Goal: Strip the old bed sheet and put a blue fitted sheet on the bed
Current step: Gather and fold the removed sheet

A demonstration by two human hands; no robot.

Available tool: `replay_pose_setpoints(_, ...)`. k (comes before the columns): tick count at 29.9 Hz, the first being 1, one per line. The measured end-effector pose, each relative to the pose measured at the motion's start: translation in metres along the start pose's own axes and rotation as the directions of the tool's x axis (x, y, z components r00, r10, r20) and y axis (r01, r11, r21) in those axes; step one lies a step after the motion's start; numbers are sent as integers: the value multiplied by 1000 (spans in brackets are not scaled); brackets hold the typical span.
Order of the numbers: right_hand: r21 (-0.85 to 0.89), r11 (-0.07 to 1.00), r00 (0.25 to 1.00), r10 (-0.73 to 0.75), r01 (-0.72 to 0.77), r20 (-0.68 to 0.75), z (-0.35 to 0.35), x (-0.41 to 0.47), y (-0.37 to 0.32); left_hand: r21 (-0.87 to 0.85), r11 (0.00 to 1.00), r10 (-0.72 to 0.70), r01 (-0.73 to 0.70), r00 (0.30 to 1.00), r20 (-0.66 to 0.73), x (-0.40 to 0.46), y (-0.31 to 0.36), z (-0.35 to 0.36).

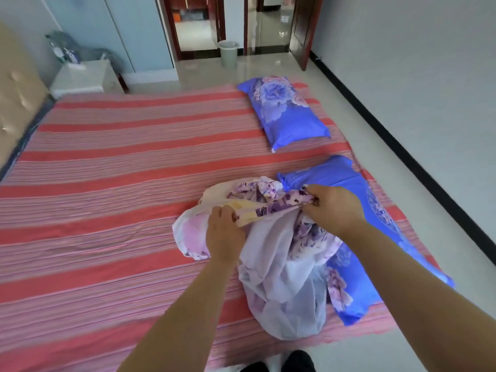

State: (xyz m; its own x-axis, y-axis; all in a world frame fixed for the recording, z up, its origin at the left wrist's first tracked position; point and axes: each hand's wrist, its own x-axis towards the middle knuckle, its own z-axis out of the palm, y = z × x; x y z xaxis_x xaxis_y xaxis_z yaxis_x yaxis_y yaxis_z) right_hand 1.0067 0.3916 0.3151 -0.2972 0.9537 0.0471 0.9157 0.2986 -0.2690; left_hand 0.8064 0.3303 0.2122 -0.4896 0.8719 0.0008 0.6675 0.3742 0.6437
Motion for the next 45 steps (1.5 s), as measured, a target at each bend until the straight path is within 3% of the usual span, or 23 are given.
replay_pose_setpoints(2, 105, 994, 982, 54, -36, -179, -18, 0, 4, -103, 982, -173, 156, 969, -178, 9, -3, 1)
replay_pose_setpoints(4, 198, 977, 945, 137, -80, -296, -35, 4, 12, -205, 921, -371, 330, 904, -212, 23, -19, 4)
replay_pose_setpoints(9, 405, 898, 886, 320, -170, -336, -52, 21, 32, -423, 783, -568, 457, 802, -185, 44, -26, 13)
replay_pose_setpoints(12, 496, 854, 858, 368, -159, -359, -54, 33, 37, -479, 699, -681, 531, 699, -218, 55, -5, 13)
replay_pose_setpoints(13, 524, 839, 849, 380, -148, -368, -57, 37, 39, -541, 683, -684, 491, 690, -236, 61, 3, 14)
replay_pose_setpoints(15, 573, 810, 832, 401, -126, -383, -64, 49, 50, -760, 607, -589, 234, 774, -232, 76, 25, 6)
replay_pose_setpoints(17, 548, 817, 856, 404, -180, -322, -71, 70, 72, -840, 542, -475, 9, 828, -297, 103, 51, -19)
replay_pose_setpoints(19, 389, 882, 923, 349, -265, -162, -73, 90, 89, -898, 438, -447, -28, 860, -245, 131, 83, -54)
replay_pose_setpoints(20, 318, 908, 943, 317, -272, -97, -72, 99, 96, -893, 446, -426, 53, 890, -160, 143, 99, -72)
replay_pose_setpoints(23, 300, 896, 917, 379, -328, -127, -70, 123, 118, -632, 757, -124, 165, 986, 109, 153, 149, -125)
replay_pose_setpoints(25, 421, 829, 851, 483, -369, -206, -82, 138, 138, -327, 943, 55, 68, 934, 354, 155, 167, -148)
replay_pose_setpoints(26, 474, 800, 809, 527, -369, -260, -92, 144, 148, -110, 994, 64, -18, 901, 429, 154, 172, -157)
replay_pose_setpoints(28, 520, 786, 725, 568, -335, -391, -115, 154, 162, 170, 977, 44, -129, 901, 431, 156, 169, -153)
replay_pose_setpoints(29, 519, 797, 698, 560, -307, -446, -125, 157, 163, 208, 970, 39, -126, 925, 378, 155, 163, -139)
replay_pose_setpoints(31, 510, 838, 675, 491, -193, -550, -142, 163, 158, 206, 977, 21, -51, 989, 143, 147, 141, -98)
replay_pose_setpoints(33, 481, 874, 665, 397, -66, -632, -150, 166, 146, 122, 989, -84, 85, 996, -15, 135, 113, -50)
replay_pose_setpoints(35, 484, 875, 694, 335, 21, -637, -148, 166, 135, -116, 968, -227, 220, 973, -42, 125, 91, -12)
replay_pose_setpoints(36, 515, 856, 721, 328, 46, -610, -145, 165, 132, -294, 905, -333, 306, 942, -45, 120, 88, 1)
replay_pose_setpoints(38, 590, 807, 780, 356, 22, -515, -137, 167, 135, -603, 658, -516, 450, 853, 73, 111, 87, 22)
replay_pose_setpoints(41, 610, 784, 860, 384, -111, -336, -123, 176, 158, -738, 382, -497, 556, 797, 343, 110, 73, 43)
replay_pose_setpoints(43, 544, 813, 890, 389, -209, -238, -114, 183, 178, -731, 353, -406, 585, 799, 443, 112, 71, 37)
replay_pose_setpoints(45, 482, 822, 891, 424, -303, -162, -106, 186, 200, -663, 449, -249, 599, 796, 551, 114, 81, 15)
